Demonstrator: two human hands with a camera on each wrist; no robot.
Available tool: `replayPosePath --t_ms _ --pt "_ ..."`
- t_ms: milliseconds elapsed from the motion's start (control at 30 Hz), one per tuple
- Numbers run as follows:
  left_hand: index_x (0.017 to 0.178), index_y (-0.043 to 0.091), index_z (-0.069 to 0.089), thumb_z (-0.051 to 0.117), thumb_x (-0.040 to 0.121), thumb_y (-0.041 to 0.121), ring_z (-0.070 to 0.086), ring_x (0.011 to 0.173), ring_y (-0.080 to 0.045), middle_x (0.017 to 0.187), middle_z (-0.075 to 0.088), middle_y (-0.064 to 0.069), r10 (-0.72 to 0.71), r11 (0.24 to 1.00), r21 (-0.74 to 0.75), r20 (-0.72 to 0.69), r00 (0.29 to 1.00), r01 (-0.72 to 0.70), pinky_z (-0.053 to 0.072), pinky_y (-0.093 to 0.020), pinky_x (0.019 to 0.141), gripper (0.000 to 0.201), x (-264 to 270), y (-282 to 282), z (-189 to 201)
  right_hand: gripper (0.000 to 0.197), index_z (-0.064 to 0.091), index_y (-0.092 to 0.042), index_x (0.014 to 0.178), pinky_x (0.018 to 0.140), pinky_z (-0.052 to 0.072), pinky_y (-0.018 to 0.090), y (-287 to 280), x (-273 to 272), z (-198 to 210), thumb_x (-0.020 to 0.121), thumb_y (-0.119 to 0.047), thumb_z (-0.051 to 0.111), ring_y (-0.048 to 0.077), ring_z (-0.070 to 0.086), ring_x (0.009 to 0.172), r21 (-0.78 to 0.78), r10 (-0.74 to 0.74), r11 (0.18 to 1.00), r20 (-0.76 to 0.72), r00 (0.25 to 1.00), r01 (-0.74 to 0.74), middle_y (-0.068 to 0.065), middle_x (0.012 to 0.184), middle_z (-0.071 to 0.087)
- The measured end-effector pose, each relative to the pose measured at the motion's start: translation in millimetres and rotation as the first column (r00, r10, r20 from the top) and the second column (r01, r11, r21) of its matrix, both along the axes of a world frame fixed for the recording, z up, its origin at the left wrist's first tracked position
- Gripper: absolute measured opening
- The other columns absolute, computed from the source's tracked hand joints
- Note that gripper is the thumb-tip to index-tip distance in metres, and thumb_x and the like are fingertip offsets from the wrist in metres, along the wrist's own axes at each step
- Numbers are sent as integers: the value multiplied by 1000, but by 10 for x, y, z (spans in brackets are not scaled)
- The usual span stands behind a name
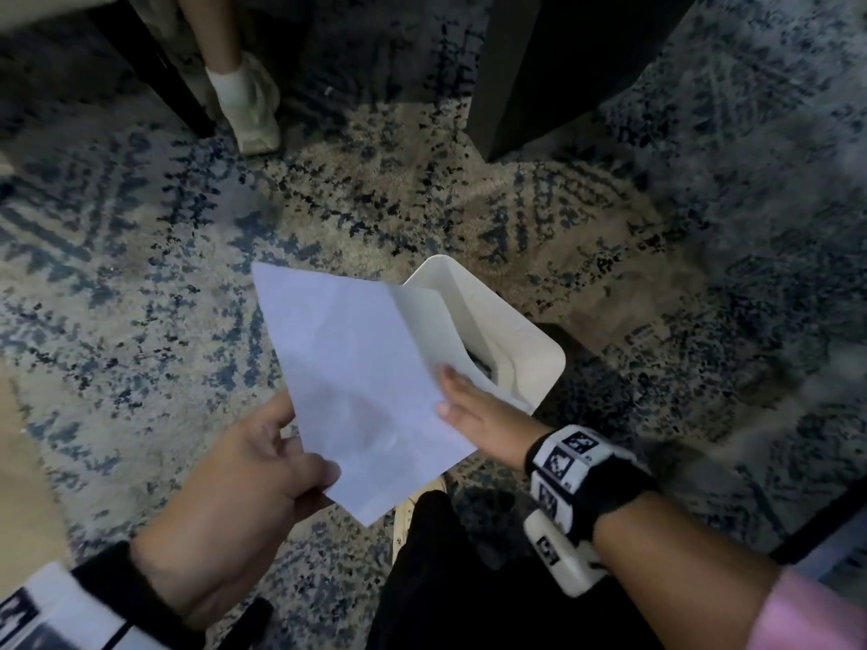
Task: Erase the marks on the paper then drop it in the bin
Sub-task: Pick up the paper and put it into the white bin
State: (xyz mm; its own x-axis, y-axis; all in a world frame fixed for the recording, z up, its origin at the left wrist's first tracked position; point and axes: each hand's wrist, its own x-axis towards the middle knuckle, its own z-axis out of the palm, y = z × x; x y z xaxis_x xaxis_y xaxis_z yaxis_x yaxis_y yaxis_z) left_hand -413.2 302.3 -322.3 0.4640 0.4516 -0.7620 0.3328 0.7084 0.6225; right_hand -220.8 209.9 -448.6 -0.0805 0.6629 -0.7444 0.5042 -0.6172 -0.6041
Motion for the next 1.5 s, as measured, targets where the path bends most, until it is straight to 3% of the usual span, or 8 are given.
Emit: replayPosePath --t_ms 100,467,633,900,1167,1267,1367,1500 --pt "109 22 58 40 79 -21 67 93 -28 95 74 -11 -10 1000 -11 -24 1000 10 52 -39 79 56 -63 13 -15 58 1 -24 151 118 11 39 -20 224 -158 101 -41 25 17 6 145 -131 -111 984 67 992 119 -3 159 -1" --pt "95 11 66 41 87 -6 71 71 -14 81 76 -2 107 994 43 -100 989 -103 53 -19 48 31 -55 -85 -27 58 -8 -28 148 113 -8 24 377 -412 300 101 -39 25 -1 -14 139 288 120 953 -89 989 -90 -12 156 -12" --pt "93 19 67 43 87 -9 71 75 -19 81 76 -3 33 996 82 -136 990 -22 58 -24 54 37 -144 -82 81 60 -5 -21 150 117 3 33 215 47 -51 101 -41 24 14 -2 145 -108 -76 990 98 992 87 -3 159 -8" --pt "98 36 60 42 84 -15 71 71 -18 77 76 1 -81 978 177 -174 981 112 56 -29 55 56 9 -81 64 69 -14 -38 143 116 -4 28 490 -471 522 86 -60 17 -2 -17 140 424 62 905 -85 994 -21 -20 152 -19" --pt "90 48 61 44 86 -11 71 72 -21 75 76 0 -132 976 143 -222 966 167 52 -45 80 62 -73 -63 268 59 6 -20 151 118 8 34 276 77 -204 101 -35 33 17 7 145 -101 -296 951 -10 955 293 -3 158 4" --pt "79 57 60 45 86 -10 71 76 -24 75 76 3 -171 964 154 -269 948 217 51 -52 83 69 -64 -41 288 61 0 -16 150 118 0 31 338 144 -126 101 -34 32 12 -1 145 80 -196 979 111 974 188 -2 158 -3" --pt "79 56 62 45 86 -10 70 80 -24 78 76 2 -196 951 182 -270 943 250 52 -51 82 68 0 -51 293 59 -2 -29 150 111 -5 20 454 -55 95 101 -36 31 -3 -9 138 245 -203 945 -76 976 216 -17 155 -7" --pt "75 51 65 40 88 -11 69 78 -15 80 75 8 -151 969 161 -221 964 189 53 -37 73 68 -6 -52 338 54 5 -20 150 97 1 4 378 -23 -131 103 -29 28 4 1 141 108 -184 975 -81 980 192 -10 156 0"
